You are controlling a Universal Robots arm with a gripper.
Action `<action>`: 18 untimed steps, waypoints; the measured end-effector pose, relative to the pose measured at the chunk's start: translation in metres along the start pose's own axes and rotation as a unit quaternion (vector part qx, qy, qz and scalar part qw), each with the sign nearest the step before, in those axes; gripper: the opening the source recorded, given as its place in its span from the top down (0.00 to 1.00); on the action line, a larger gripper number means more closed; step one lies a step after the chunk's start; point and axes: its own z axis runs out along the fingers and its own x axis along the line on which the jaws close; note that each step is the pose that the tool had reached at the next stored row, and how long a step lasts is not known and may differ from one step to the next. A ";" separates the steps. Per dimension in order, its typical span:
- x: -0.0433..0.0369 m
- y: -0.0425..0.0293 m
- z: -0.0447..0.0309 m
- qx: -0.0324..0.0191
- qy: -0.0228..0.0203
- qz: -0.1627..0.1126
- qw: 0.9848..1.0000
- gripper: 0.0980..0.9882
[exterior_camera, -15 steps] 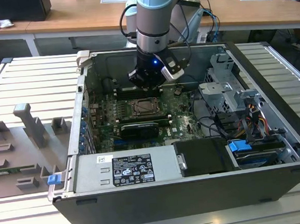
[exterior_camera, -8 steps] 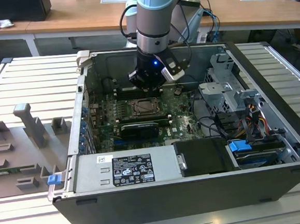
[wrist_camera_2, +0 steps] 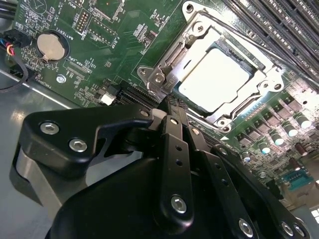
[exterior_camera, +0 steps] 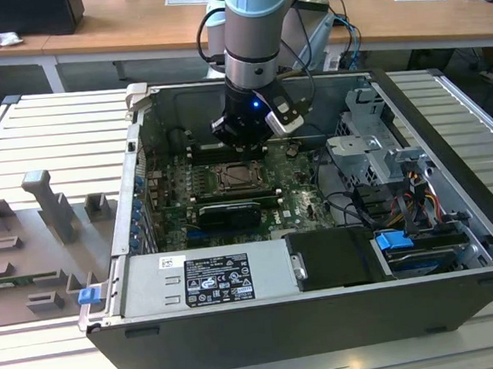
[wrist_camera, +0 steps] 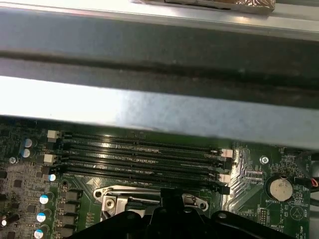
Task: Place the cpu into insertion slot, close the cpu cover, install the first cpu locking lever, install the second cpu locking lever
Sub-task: 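Install the second cpu locking lever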
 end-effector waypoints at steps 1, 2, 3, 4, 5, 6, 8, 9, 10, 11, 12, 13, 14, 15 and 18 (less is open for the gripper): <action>0.0001 -0.0010 -0.0001 0.000 0.000 0.000 1.000 0.99; 0.0002 -0.0018 -0.0002 0.000 0.000 0.000 1.000 0.99; 0.0002 -0.0023 -0.0003 0.000 0.000 0.000 1.000 0.99; 0.0003 -0.0031 -0.0003 0.000 0.000 0.000 1.000 0.99; 0.0004 -0.0040 -0.0004 0.000 0.000 0.000 1.000 0.99; 0.0005 -0.0045 -0.0005 0.000 0.000 0.000 1.000 0.99; 0.0006 -0.0057 -0.0006 0.000 0.000 0.000 1.000 0.99; 0.0007 -0.0066 -0.0007 0.000 0.000 0.000 1.000 0.99; 0.0008 -0.0072 -0.0008 0.000 0.000 0.000 1.000 0.99; 0.0008 -0.0081 -0.0008 0.000 0.000 0.000 1.000 0.99; 0.0009 -0.0089 -0.0009 0.000 0.000 0.000 1.000 0.99; 0.0009 -0.0094 -0.0010 0.000 0.000 0.000 1.000 0.99; 0.0011 -0.0105 -0.0011 0.000 0.000 0.000 1.000 0.99; 0.0011 -0.0108 -0.0011 0.000 0.000 0.000 1.000 0.99; 0.0011 -0.0105 -0.0052 0.000 0.000 0.000 1.000 0.99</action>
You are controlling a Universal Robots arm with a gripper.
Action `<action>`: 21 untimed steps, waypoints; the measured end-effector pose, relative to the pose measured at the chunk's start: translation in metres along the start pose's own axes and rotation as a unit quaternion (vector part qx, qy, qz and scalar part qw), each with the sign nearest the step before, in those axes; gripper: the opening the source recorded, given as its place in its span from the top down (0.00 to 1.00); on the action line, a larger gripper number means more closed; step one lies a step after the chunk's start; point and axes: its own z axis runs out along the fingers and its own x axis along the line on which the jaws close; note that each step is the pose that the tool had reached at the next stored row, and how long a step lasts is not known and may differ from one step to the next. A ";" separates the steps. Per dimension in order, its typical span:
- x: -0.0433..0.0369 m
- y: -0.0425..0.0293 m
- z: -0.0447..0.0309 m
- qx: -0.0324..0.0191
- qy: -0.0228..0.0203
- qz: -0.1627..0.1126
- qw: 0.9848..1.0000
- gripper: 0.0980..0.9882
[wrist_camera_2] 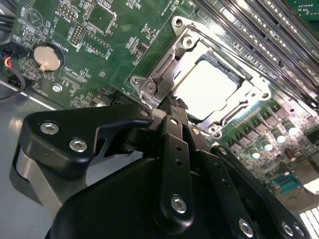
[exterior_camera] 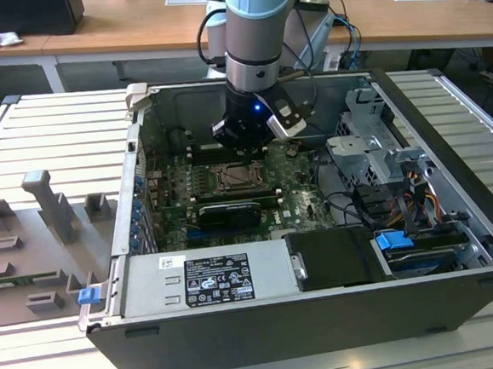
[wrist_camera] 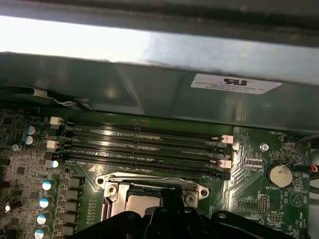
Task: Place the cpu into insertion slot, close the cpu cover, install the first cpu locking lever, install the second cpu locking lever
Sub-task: 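Install the second cpu locking lever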
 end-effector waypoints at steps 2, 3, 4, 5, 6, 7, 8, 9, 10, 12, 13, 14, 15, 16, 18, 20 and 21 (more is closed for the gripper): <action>0.0000 0.0013 -0.0115 0.000 0.000 0.000 1.000 0.99; 0.0000 0.0017 -0.0155 0.000 0.000 0.000 1.000 0.99; 0.0000 0.0016 -0.0159 0.000 0.000 0.000 1.000 0.99; 0.0000 0.0012 -0.0160 0.000 0.000 0.000 1.000 0.99; 0.0001 0.0003 -0.0162 0.000 0.000 0.000 1.000 0.99; 0.0002 -0.0006 -0.0162 0.000 0.000 0.000 1.000 0.99; 0.0003 -0.0018 -0.0163 0.000 0.000 0.000 1.000 0.99; 0.0005 -0.0032 -0.0164 0.000 0.000 0.000 1.000 0.99; 0.0006 -0.0046 -0.0166 0.000 0.000 0.000 1.000 0.99; 0.0010 -0.0076 -0.0169 0.000 0.000 0.000 1.000 0.99; 0.0010 -0.0082 -0.0170 0.000 0.000 0.000 1.000 0.99; 0.0012 -0.0095 -0.0171 0.000 0.000 0.000 1.000 0.99; 0.0012 -0.0094 -0.0188 0.000 0.000 0.000 1.000 0.99; 0.0012 -0.0091 -0.0222 0.000 0.000 0.000 1.000 0.99; 0.0012 -0.0082 -0.0306 0.000 0.000 0.000 1.000 0.99; 0.0012 -0.0089 -0.0318 0.000 0.000 0.000 1.000 0.99; 0.0014 -0.0099 -0.0320 0.000 0.000 0.000 1.000 0.99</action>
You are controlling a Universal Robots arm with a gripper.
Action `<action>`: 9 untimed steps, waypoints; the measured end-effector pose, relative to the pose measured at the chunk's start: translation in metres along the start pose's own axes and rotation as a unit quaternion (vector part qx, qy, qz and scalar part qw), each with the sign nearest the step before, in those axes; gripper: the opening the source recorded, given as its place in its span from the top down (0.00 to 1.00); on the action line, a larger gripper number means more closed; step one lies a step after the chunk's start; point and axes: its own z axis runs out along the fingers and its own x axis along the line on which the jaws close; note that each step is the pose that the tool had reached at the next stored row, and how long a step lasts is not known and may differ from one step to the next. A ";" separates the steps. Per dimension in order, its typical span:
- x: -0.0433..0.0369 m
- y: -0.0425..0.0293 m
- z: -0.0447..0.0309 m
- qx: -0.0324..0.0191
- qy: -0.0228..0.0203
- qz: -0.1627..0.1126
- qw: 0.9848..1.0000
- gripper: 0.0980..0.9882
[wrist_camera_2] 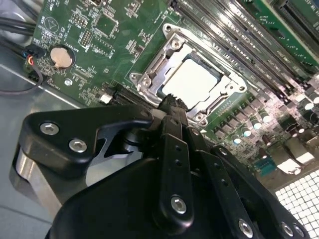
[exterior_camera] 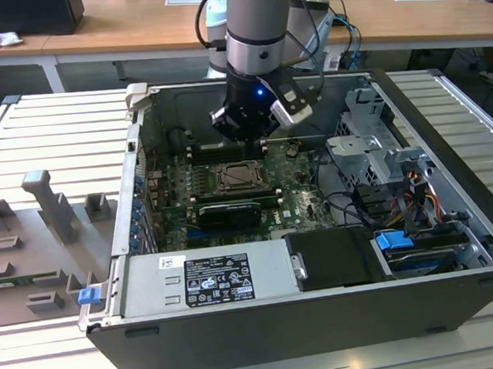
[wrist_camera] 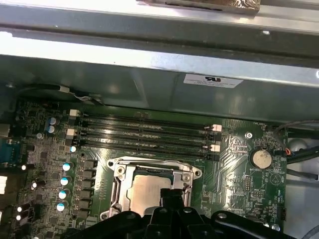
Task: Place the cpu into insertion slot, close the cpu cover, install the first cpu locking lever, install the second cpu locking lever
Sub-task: 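Install the second cpu locking lever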
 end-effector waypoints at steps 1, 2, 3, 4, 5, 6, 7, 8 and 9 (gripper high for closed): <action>0.0003 -0.0024 -0.0003 0.000 0.000 0.000 1.000 0.99; 0.0007 -0.0061 -0.0007 0.000 0.000 0.000 1.000 0.99; 0.0008 -0.0079 -0.0009 0.000 0.000 0.000 1.000 0.99; 0.0010 -0.0099 -0.0011 0.000 0.000 0.000 1.000 0.99; 0.0015 -0.0140 -0.0015 0.000 0.000 0.000 1.000 0.99; 0.0016 -0.0156 -0.0017 0.000 0.000 0.000 1.000 0.99; 0.0020 -0.0187 -0.0020 0.000 0.000 0.000 1.000 0.99; 0.0022 -0.0210 -0.0023 0.000 0.000 0.000 1.000 0.99; 0.0023 -0.0225 -0.0024 0.000 0.000 0.000 1.000 0.99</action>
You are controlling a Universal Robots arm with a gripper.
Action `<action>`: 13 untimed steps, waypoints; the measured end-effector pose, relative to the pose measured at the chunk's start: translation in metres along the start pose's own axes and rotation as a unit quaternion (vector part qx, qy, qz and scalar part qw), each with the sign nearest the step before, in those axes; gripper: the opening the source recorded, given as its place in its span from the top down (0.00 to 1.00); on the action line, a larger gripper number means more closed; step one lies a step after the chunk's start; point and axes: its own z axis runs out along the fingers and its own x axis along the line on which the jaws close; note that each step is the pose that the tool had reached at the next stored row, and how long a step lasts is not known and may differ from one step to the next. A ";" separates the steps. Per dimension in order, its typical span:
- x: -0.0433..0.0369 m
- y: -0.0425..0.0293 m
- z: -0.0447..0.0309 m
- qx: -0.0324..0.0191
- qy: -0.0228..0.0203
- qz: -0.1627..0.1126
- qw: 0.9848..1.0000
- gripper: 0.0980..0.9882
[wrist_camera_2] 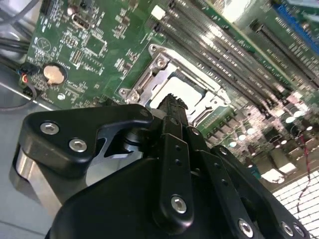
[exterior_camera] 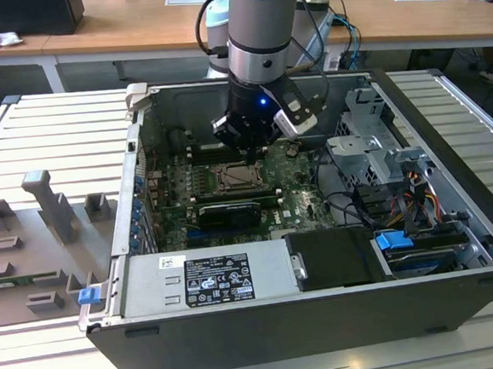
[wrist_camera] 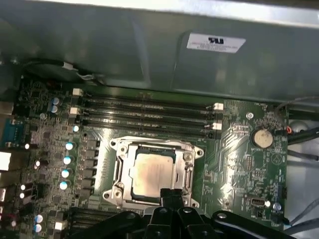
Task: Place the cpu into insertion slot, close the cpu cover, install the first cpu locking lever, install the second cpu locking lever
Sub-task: 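Install the second cpu locking lever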
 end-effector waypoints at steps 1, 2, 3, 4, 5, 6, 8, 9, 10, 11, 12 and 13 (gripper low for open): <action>0.0002 -0.0017 -0.0002 0.000 0.000 0.000 1.000 0.99; 0.0004 -0.0034 -0.0003 0.000 0.000 0.000 1.000 0.99; 0.0006 -0.0053 -0.0005 0.000 0.000 0.000 1.000 0.99; 0.0007 -0.0064 -0.0006 0.000 0.000 0.000 1.000 0.99; 0.0008 -0.0079 -0.0008 0.000 0.000 0.000 1.000 0.99; 0.0009 -0.0091 -0.0009 0.000 0.000 0.000 1.000 0.99; 0.0011 -0.0108 -0.0010 0.000 0.000 0.000 1.000 0.99; 0.0012 -0.0119 -0.0011 0.000 0.000 0.000 1.000 0.99; 0.0013 -0.0128 -0.0011 0.000 0.000 0.000 1.000 0.99; 0.0014 -0.0141 -0.0011 -0.001 0.001 0.000 1.000 0.99; 0.0015 -0.0150 -0.0011 -0.001 0.001 0.000 1.000 0.99; 0.0016 -0.0159 -0.0010 -0.001 0.001 0.000 1.000 0.99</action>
